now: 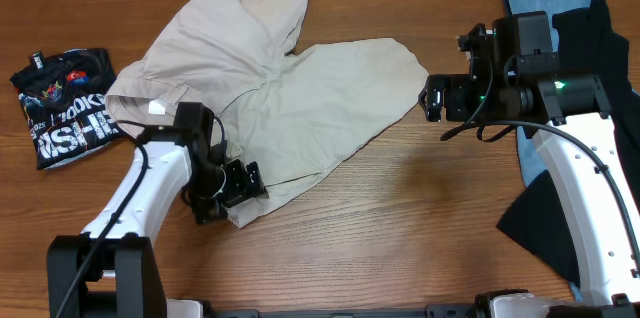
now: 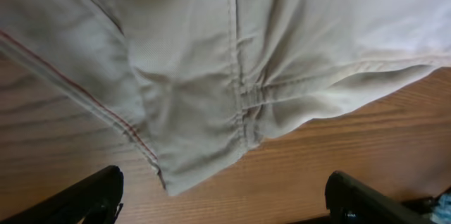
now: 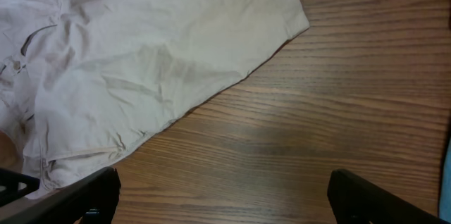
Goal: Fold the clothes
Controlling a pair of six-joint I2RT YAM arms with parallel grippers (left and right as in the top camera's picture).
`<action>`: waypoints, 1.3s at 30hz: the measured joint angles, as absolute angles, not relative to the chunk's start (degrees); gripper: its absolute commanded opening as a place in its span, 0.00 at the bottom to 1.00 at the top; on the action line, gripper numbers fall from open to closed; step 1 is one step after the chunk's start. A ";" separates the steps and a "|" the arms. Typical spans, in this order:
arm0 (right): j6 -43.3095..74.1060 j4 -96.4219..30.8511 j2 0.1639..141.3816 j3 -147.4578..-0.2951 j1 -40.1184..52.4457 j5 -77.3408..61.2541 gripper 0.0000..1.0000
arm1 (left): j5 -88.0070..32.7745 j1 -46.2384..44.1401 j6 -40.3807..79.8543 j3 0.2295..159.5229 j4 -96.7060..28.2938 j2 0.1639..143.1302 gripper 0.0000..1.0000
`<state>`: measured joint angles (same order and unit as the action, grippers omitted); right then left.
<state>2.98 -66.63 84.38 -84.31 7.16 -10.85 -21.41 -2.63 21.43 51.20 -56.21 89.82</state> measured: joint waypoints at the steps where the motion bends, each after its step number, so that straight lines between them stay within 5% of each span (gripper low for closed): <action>1: 2.98 -66.63 84.38 -84.31 7.16 -10.79 0.98 | -21.61 -2.66 21.71 50.28 -53.76 89.82 0.91; 6: 2.98 -66.63 84.38 -84.31 7.16 -10.46 0.98 | -22.79 -2.63 23.83 47.46 -44.49 89.91 0.51; 8: 2.98 -66.63 84.38 -84.31 7.16 -10.41 0.97 | -23.73 -2.63 24.25 47.11 -43.27 89.91 0.27; 9: 2.98 -66.63 84.38 -84.31 7.16 -10.28 0.97 | -24.29 -2.63 24.40 47.05 -42.76 89.91 0.06; 18: 2.92 -64.10 87.24 -84.33 7.16 -8.64 0.98 | -26.11 -2.63 24.45 47.00 -47.92 89.86 0.04; 33: -0.43 -52.66 112.44 -84.31 7.16 -8.08 1.00 | -11.14 -2.66 23.83 46.96 -62.59 87.64 0.04; 37: -0.69 -52.97 116.36 -84.31 7.14 -8.05 0.90 | -10.39 -2.66 23.83 46.96 -62.61 87.64 0.04; 39: -0.86 -53.47 117.95 -84.31 7.11 -8.03 0.66 | -10.33 -2.66 23.83 46.96 -62.57 87.64 0.04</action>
<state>-0.86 -53.47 117.95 -84.31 7.11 -8.03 -10.33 -2.66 23.83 46.96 -62.57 87.64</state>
